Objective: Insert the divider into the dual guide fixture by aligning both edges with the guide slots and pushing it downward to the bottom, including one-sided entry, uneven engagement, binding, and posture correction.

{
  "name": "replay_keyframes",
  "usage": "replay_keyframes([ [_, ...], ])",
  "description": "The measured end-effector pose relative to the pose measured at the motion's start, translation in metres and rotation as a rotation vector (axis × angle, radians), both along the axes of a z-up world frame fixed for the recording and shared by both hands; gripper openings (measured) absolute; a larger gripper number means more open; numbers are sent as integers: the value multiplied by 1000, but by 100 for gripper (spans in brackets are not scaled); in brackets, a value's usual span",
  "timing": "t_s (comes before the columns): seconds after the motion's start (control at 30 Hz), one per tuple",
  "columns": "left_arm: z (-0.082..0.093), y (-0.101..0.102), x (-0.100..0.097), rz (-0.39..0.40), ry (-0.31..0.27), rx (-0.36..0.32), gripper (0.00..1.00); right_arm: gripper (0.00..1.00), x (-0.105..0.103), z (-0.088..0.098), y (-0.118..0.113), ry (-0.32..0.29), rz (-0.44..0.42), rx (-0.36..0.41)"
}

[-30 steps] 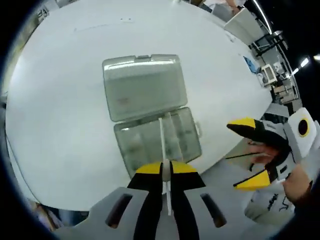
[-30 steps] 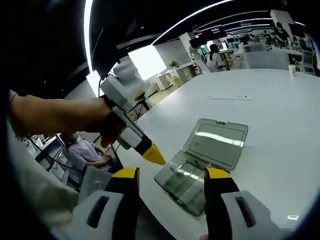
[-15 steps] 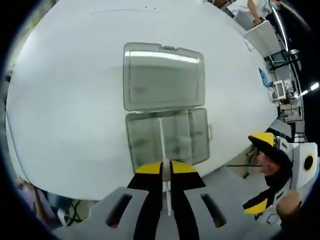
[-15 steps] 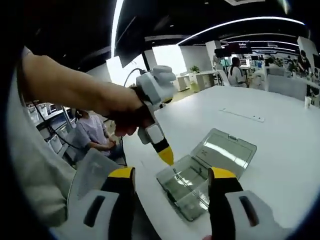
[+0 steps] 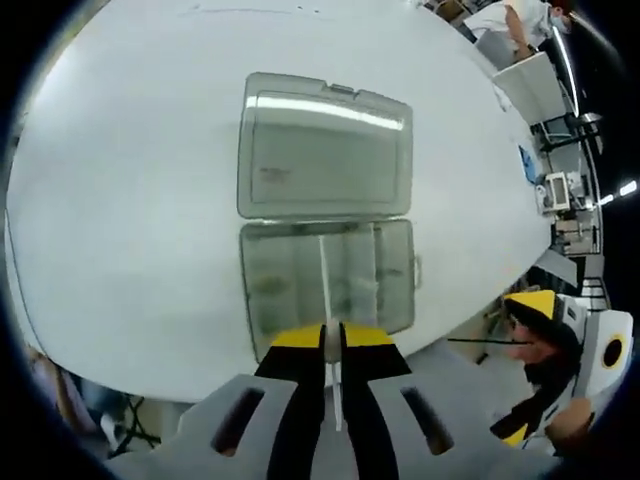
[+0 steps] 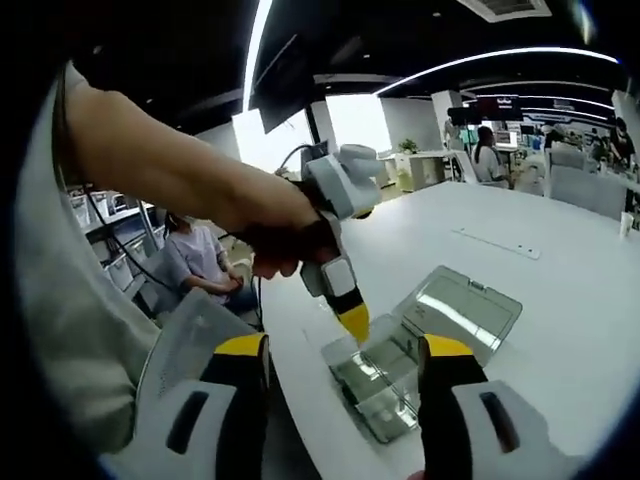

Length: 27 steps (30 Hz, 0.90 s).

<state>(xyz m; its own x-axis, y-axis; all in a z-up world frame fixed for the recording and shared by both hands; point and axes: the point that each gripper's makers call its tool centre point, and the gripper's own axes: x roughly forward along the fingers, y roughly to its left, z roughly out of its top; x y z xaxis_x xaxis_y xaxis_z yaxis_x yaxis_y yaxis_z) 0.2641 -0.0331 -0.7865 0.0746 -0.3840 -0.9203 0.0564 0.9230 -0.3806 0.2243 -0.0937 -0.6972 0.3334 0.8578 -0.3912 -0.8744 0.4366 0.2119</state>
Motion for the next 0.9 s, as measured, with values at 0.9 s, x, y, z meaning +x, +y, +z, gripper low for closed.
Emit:
replay_keyframes([
  [0.9,-14,-2,7,14,-9,-51,2,58,-7,-3,-2,21,-3,6],
])
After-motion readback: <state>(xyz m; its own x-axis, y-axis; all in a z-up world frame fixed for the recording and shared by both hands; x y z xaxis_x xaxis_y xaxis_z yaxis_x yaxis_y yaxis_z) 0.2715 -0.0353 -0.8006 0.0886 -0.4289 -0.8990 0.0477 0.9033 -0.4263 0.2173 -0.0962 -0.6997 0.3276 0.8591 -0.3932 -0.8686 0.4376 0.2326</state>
